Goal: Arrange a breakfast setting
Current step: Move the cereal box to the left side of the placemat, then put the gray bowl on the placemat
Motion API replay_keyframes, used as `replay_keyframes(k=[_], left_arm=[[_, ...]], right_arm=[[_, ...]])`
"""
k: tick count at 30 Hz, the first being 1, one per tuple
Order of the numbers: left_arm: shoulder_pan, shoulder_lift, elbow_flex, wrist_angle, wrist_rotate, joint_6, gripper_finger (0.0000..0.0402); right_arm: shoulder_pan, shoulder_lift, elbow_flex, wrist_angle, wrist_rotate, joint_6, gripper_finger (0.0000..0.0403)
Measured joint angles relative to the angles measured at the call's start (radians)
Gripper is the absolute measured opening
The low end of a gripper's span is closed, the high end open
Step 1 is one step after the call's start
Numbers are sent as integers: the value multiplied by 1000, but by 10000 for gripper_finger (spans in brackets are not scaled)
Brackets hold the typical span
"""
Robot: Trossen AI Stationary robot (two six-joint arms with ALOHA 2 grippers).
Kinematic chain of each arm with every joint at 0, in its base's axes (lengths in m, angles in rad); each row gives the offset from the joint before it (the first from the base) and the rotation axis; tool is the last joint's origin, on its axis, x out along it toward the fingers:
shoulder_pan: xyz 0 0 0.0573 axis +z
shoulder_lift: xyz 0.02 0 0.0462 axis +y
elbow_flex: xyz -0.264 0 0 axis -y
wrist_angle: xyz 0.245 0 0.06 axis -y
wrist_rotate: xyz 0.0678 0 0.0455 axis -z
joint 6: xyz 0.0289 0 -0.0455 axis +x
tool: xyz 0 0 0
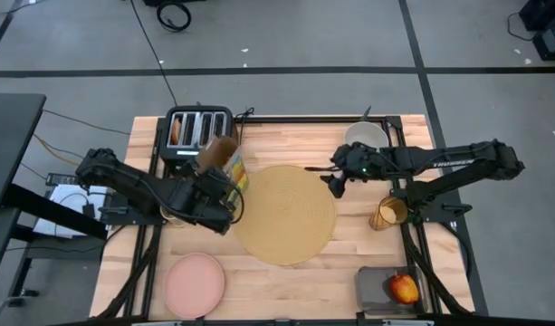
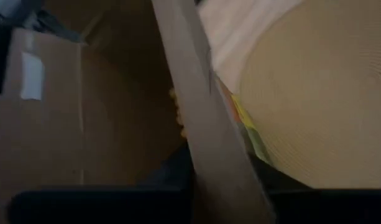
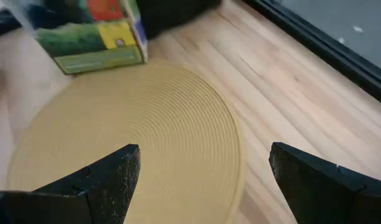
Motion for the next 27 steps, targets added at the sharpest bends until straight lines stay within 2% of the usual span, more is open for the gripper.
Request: replay_keyframes(k=[4, 11, 18, 21, 23, 27], left_arm=[[10, -23, 0, 13, 61, 1, 150], [16, -109, 0, 122, 71, 22, 219], [35, -214, 0, 268, 27, 92, 231], [55, -250, 0, 352, 14, 153, 231], [71, -271, -1, 443, 15, 221, 231], [102, -306, -1, 735, 29, 429, 231]], right_arm=[[-51, 9, 0, -36, -7, 15, 360], [-122, 9, 0, -39, -53, -4, 360], [-183, 9, 0, -43, -99, -11, 360], [-219, 17, 37, -110, -110, -25, 360], [-247, 35, 90, -174, -107, -58, 360], [-337, 96, 171, -307, -78, -95, 360]])
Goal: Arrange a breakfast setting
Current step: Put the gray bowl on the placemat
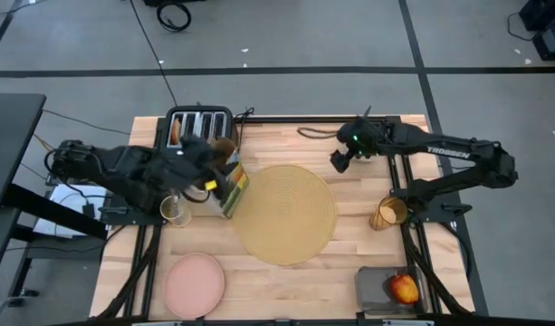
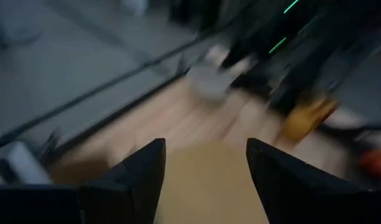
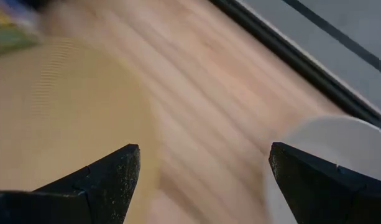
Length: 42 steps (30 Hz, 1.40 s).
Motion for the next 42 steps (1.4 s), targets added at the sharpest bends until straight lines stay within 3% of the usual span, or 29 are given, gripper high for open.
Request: replay_keyframes(k=[5, 9, 16, 23, 33, 38, 42], left_arm=[[10, -1, 1, 405, 142, 290, 231], [-6, 1, 1, 581, 302, 411, 231], [-64, 1, 0, 674, 339, 493, 231], [-121, 1, 1, 680, 337, 488, 231], [-140, 1, 1, 672, 323, 494, 231], [-140, 0, 0, 662, 321, 521, 231], [-140, -5, 0, 621, 321, 524, 231]], right_arm=[[-146, 112, 6, -90, -5, 2, 357], [-241, 218, -2, -94, -14, -15, 338], [-329, 406, -2, -74, -73, -73, 277], [-338, 512, -2, -26, -113, -71, 190], [-301, 469, -2, -34, -94, -71, 15], [-226, 372, 24, -105, -95, -111, 12], [-90, 269, 61, -153, -118, -228, 8]])
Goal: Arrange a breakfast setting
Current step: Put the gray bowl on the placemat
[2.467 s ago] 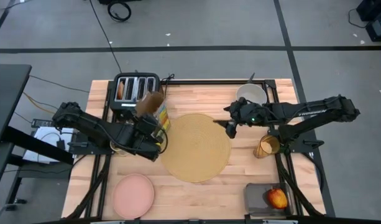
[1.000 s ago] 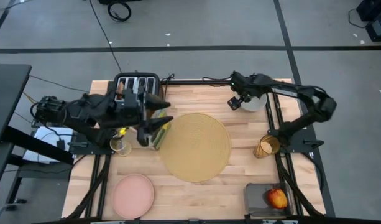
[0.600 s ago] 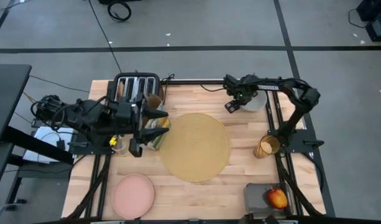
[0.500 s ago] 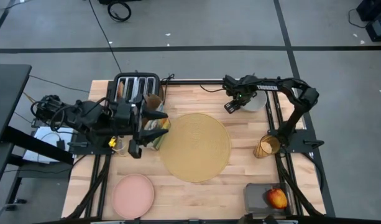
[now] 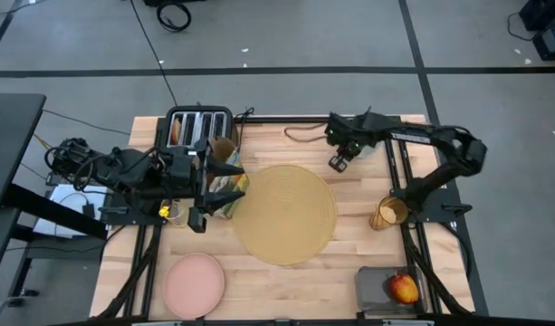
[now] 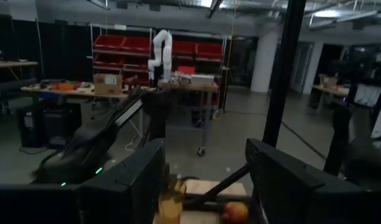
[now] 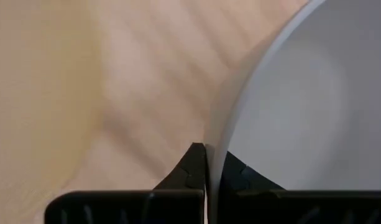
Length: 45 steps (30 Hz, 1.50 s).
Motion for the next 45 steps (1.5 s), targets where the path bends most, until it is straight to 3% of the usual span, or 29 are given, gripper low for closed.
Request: replay_keyframes(k=[4, 9, 14, 21, 29, 45], left_arm=[[0, -7, 0, -50, 0, -3, 231], [-6, -27, -1, -63, 2, -5, 231], [-6, -42, -1, -64, 2, -9, 231], [-6, -44, -1, -64, 1, -22, 231], [-7, -43, -1, -64, 1, -50, 231], [-24, -43, 0, -72, -1, -18, 231]], right_arm=[[204, -92, 24, 22, -87, -178, 8], [473, -118, 25, 118, -168, -527, 8], [638, -5, 25, 305, -80, -671, 8], [673, 216, 98, 350, -10, -820, 8], [647, 352, 125, 346, 11, -894, 8], [635, 396, 125, 338, 7, -894, 37]])
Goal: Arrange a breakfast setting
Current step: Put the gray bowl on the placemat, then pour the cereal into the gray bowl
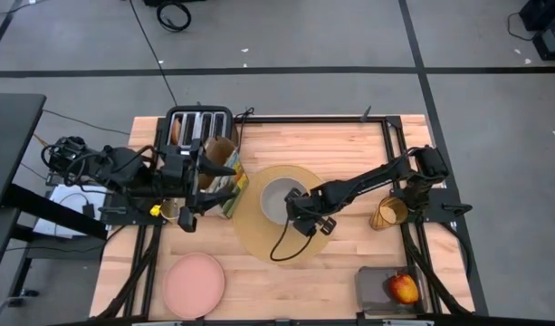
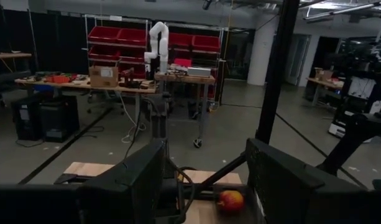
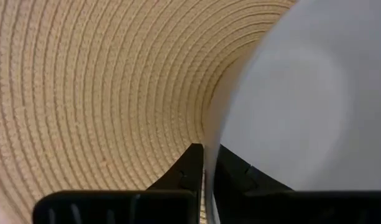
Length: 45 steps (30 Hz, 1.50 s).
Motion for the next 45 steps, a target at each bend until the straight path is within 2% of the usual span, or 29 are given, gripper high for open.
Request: replay_keyframes(k=[11, 17, 23, 28, 33, 38, 42, 45], left_arm=[[1, 0, 0, -7, -2, 6, 231], [1, 0, 0, -26, -55, 7, 231], [1, 0, 0, -104, -163, -46, 231], [1, 0, 1, -243, -267, -156, 231], [3, 9, 1, -372, -314, -286, 231], [3, 10, 1, -395, -408, -299, 231], [3, 9, 1, -397, -420, -287, 231], [3, 9, 1, -400, -420, -285, 231]], right_arm=[[43, 0, 0, -9, -2, -5, 46], [61, 0, 19, -8, 2, -7, 70], [70, -1, 108, -20, -7, -7, 102], [69, -1, 236, -147, -16, 10, 127], [69, -4, 333, -252, -101, 89, 142], [39, 4, 290, -179, -43, 191, 139], [6, 6, 207, -55, 5, 252, 135], [-5, 6, 162, -7, -41, 289, 135]])
